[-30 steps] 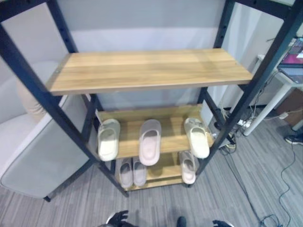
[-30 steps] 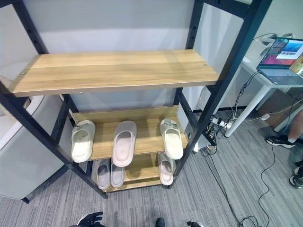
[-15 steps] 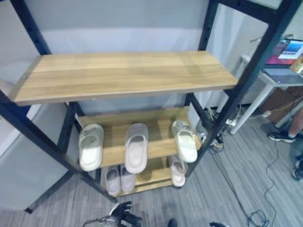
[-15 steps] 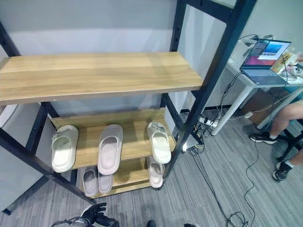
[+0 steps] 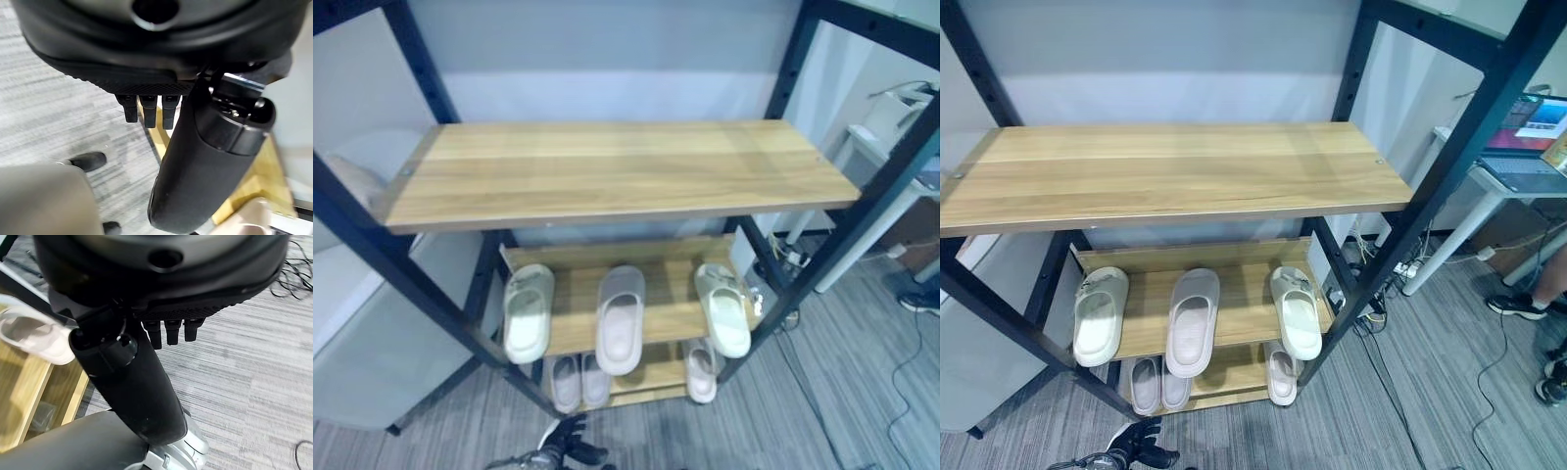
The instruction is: Arrange the slippers neatly on the shoe rack.
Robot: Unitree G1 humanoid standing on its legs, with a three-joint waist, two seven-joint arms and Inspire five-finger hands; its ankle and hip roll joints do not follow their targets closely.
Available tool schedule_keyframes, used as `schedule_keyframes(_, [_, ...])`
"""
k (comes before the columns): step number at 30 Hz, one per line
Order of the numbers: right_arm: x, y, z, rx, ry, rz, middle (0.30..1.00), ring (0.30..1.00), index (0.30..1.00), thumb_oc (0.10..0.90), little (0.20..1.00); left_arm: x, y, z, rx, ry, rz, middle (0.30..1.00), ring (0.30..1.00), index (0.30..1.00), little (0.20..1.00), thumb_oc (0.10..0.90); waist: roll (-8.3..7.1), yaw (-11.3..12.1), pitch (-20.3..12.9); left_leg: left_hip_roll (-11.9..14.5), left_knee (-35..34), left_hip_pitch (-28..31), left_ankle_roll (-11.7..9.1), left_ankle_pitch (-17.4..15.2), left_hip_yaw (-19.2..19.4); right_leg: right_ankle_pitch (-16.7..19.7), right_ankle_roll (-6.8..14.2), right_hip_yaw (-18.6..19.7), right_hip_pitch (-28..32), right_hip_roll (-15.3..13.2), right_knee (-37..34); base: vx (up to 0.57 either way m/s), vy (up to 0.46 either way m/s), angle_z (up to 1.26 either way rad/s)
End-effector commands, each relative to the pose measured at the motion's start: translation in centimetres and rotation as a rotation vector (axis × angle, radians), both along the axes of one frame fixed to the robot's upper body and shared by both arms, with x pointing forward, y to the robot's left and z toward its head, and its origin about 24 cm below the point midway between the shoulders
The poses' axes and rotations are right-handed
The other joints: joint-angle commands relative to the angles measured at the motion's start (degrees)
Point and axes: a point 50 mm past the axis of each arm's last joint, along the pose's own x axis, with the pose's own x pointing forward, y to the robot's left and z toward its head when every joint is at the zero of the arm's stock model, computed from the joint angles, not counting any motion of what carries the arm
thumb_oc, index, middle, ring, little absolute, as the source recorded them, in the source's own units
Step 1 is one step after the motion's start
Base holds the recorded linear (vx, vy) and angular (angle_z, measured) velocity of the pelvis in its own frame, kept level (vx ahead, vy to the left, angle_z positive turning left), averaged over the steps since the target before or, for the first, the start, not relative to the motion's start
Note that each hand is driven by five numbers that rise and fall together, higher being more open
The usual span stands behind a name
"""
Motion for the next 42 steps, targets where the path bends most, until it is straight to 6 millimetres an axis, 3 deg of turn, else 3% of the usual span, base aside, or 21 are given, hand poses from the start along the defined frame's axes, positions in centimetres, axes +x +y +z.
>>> schedule_keyframes(1, [3.7,-0.4,1.0,-0.002,-0.144,0.014,0.9,0.9,0.9,0.8,0.9,4.3,-1.9,2.7,-0.092,-0.223,-0.055,0.9,0.9,0.9,0.9,0.8,1.0,3.38,0.37,0.43,1.89,-3.06,-3.81,-1.2,-2.47,-8.05,2.78,-0.42,-0.02,-0.25,3.44,-0.16,-0.028,0.5])
schedule_keyframes(5, [3.8,-1.7,1.4,-0.031,-0.17,-0.027,0.9,0.9,0.9,0.8,0.9,5.4,-1.6,6.3,-0.136,-0.391,-0.173,0.9,0.9,0.9,0.9,0.8,2.08,5.31,1.42,-0.08,2.13,-6.09,-5.41,0.97,-5.29,-8.41,2.33,-4.38,-0.02,0.06,2.37,-0.16,-0.034,0.61])
schedule_keyframes(9, [4.0,-2.5,1.7,-0.056,-0.185,-0.039,0.9,0.9,0.9,0.8,0.9,5.2,-0.8,9.4,-0.186,-0.509,-0.205,0.9,0.9,0.9,0.9,0.8,2.94,6.96,2.38,-0.18,2.87,-7.83,-6.23,2.08,-6.53,-8.58,1.92,-6.75,0.33,0.52,1.67,-0.12,-0.029,0.56])
schedule_keyframes(15, [4.1,-2.6,1.8,-0.064,-0.185,-0.02,0.9,0.9,0.9,0.8,0.9,5.4,-0.9,11.5,-0.25,-0.595,-0.197,0.9,0.9,0.9,0.9,0.8,3.5,7.74,2.71,0.26,3.62,-7.8,-6.53,2.57,-7.3,-9.07,1.15,-7.54,1.66,1.4,1.34,-0.04,-0.019,0.18])
schedule_keyframes(21, [4.0,-2.8,1.8,-0.075,-0.183,-0.01,0.9,0.9,0.9,0.8,0.9,6.0,-1.4,13.9,-0.291,-0.694,-0.223,0.9,0.9,0.9,0.9,0.8,3.68,7.59,2.92,0.45,4.49,-7.54,-6.7,2.65,-7.33,-9.47,0.7,-7.17,2.96,1.99,1.19,0.0,0.0,0.0])
schedule_keyframes(27, [3.9,-2.5,1.7,-0.071,-0.183,0.0,0.9,0.9,0.9,0.8,0.9,7.0,-1.2,17.5,-0.267,-0.863,-0.254,0.9,0.9,0.9,0.9,0.8,3.68,6.84,2.55,0.96,4.43,-6.52,-6.51,2.36,-6.41,-9.57,0.57,-6.04,3.77,2.48,1.08,0.01,-0.003,-0.05])
schedule_keyframes(42, [3.5,-1.4,1.3,-0.049,-0.169,0.024,0.9,0.9,0.9,0.8,0.9,8.2,-1.2,22.5,-0.104,-1.136,-0.304,0.9,0.9,0.9,0.9,0.8,3.31,4.32,1.28,1.81,2.23,-2.88,-5.84,0.93,-3.58,-9.39,1.22,-3.39,4.78,2.43,0.61,0.02,0.008,-0.11])
